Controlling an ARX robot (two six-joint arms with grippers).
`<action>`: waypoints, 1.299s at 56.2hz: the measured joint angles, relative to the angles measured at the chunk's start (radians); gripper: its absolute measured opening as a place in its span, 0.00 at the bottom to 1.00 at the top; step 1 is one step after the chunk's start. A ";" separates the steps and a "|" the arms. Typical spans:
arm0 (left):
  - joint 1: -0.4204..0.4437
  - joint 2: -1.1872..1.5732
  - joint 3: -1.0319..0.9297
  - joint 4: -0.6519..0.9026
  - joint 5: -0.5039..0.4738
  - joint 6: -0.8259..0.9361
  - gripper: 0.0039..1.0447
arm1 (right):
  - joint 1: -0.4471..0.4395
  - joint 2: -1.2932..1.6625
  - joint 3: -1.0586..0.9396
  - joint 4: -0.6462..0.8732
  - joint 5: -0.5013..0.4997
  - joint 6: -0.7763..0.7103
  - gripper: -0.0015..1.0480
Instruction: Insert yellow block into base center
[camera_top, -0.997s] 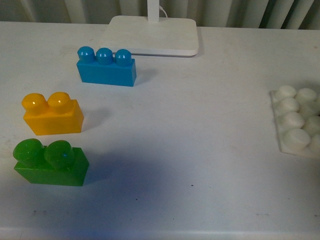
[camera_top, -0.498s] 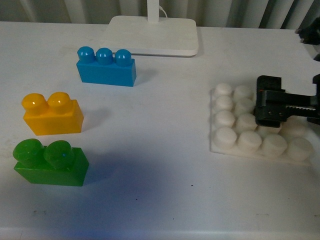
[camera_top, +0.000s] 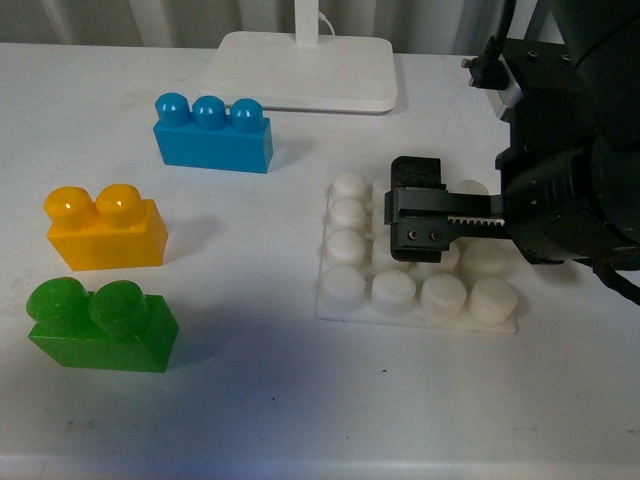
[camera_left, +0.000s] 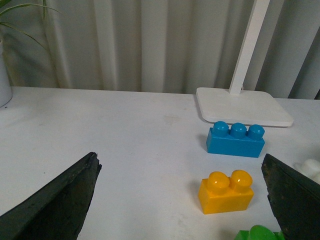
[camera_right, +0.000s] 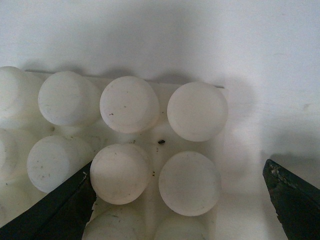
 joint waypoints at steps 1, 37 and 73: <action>0.000 0.000 0.000 0.000 0.000 0.000 0.94 | 0.002 0.002 0.003 0.000 0.002 0.002 0.91; 0.000 0.000 0.000 0.000 0.000 0.000 0.94 | 0.008 -0.140 -0.040 0.012 -0.207 0.021 0.91; 0.000 0.000 0.000 0.000 0.000 0.000 0.94 | -0.327 -0.884 -0.382 0.146 -0.377 -0.175 0.91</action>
